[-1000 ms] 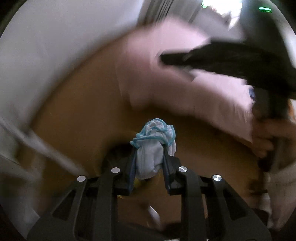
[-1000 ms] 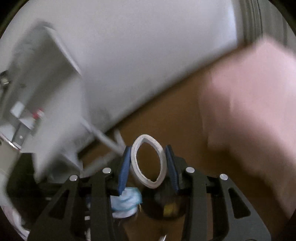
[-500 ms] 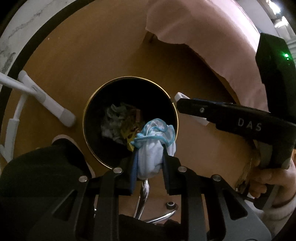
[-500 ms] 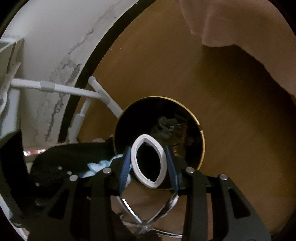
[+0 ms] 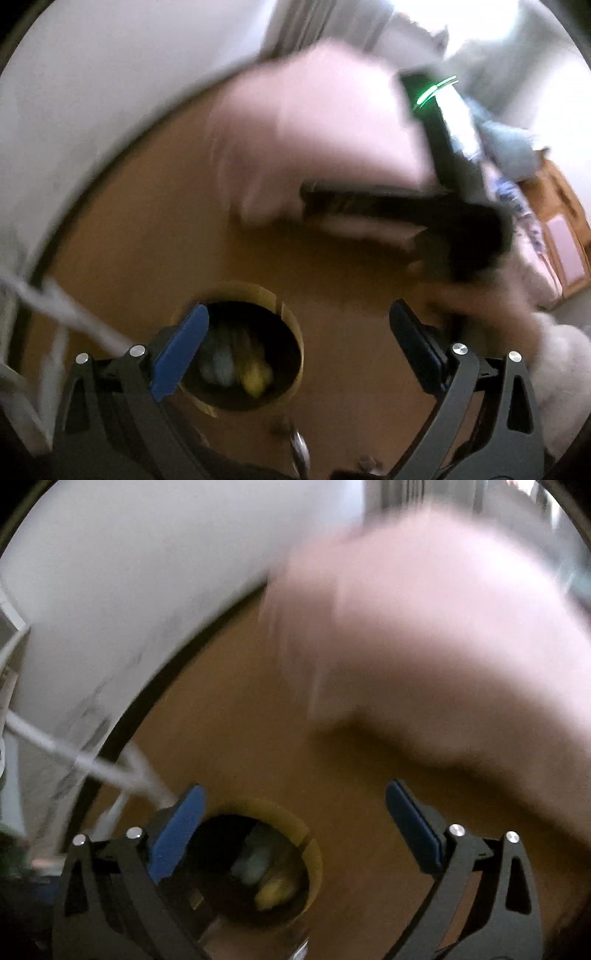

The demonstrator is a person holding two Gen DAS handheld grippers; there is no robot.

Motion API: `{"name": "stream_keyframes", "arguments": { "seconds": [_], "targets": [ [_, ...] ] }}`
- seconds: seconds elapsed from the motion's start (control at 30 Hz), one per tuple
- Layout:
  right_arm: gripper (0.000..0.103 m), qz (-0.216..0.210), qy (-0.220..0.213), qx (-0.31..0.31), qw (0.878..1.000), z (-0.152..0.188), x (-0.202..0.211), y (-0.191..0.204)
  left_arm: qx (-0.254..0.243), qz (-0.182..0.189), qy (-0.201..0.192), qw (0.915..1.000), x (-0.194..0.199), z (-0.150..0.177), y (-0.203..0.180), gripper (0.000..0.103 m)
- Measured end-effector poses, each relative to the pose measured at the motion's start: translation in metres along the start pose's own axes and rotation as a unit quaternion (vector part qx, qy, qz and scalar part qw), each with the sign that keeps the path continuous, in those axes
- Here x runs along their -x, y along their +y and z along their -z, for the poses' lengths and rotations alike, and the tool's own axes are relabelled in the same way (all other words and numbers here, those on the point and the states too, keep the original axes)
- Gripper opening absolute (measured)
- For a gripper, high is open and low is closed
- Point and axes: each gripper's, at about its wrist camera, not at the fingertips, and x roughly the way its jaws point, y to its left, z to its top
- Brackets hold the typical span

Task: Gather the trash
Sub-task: 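Swing both grippers back toward the desk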

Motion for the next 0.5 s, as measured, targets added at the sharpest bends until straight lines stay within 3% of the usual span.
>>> {"name": "stream_keyframes", "arguments": {
  "seconds": [0.03,0.07,0.1,0.17,0.2,0.23,0.37,0.43,0.5],
  "targets": [
    [0.096,0.029,-0.054,0.020,0.998,-0.013,0.030,0.006,-0.013,-0.002,-0.027,0.9995,0.022,-0.008,-0.004,0.096],
    [0.096,0.041,-0.081,0.029,0.995,-0.021,0.045,0.009,-0.039,-0.020,-0.089,0.9951,0.070,-0.022,-0.009,0.096],
    [0.096,0.052,-0.116,0.033,0.991,-0.031,0.066,0.014,-0.047,-0.034,-0.110,0.9922,0.087,-0.027,-0.009,0.096],
    [0.096,0.040,-0.161,0.025,0.986,-0.045,0.096,0.024,-0.054,-0.119,-0.175,0.9758,0.145,-0.037,0.003,0.097],
    [0.096,0.017,-0.180,0.018,0.983,-0.052,0.111,0.032,-0.048,-0.138,-0.188,0.9712,0.159,-0.037,0.010,0.097],
    [0.096,0.001,-0.188,0.014,0.982,-0.055,0.118,0.039,-0.029,-0.174,-0.213,0.9611,0.185,-0.038,0.028,0.097],
    [0.096,-0.112,-0.187,0.010,0.976,-0.074,0.136,0.100,0.068,-0.239,-0.240,0.9383,0.246,-0.019,0.103,0.097],
    [0.096,-0.152,-0.181,0.033,0.971,-0.077,0.139,0.139,0.129,-0.269,-0.247,0.9218,0.278,0.007,0.152,0.097],
    [0.096,-0.192,-0.171,0.075,0.963,-0.080,0.143,0.187,0.185,-0.322,-0.234,0.8983,0.311,0.042,0.205,0.097]
  ]
}}
